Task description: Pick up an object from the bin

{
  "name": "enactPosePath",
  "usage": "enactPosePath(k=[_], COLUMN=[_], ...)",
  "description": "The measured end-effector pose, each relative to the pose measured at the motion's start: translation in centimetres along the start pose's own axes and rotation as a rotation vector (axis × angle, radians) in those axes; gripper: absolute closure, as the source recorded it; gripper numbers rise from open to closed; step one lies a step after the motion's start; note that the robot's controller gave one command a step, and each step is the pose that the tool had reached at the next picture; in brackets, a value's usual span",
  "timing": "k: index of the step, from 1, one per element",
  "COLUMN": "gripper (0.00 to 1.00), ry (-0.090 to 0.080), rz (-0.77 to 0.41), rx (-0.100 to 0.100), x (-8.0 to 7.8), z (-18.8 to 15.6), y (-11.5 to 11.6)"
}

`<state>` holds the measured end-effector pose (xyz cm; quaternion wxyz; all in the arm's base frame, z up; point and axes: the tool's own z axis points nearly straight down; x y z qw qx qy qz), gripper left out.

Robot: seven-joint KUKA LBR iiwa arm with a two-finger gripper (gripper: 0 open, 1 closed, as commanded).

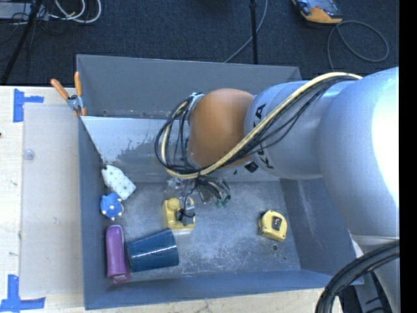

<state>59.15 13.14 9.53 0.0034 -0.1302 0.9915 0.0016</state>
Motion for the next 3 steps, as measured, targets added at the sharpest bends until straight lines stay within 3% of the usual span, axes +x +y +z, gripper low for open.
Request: enactPosePath(k=[2,3], gripper=[1.00,1.00], ry=[-0.004,-0.004], rz=[-0.008,-0.030], rx=[0.000,0.000], x=[-0.6,-0.5], z=[-2.8,-15.8], y=[-0.1,0.0])
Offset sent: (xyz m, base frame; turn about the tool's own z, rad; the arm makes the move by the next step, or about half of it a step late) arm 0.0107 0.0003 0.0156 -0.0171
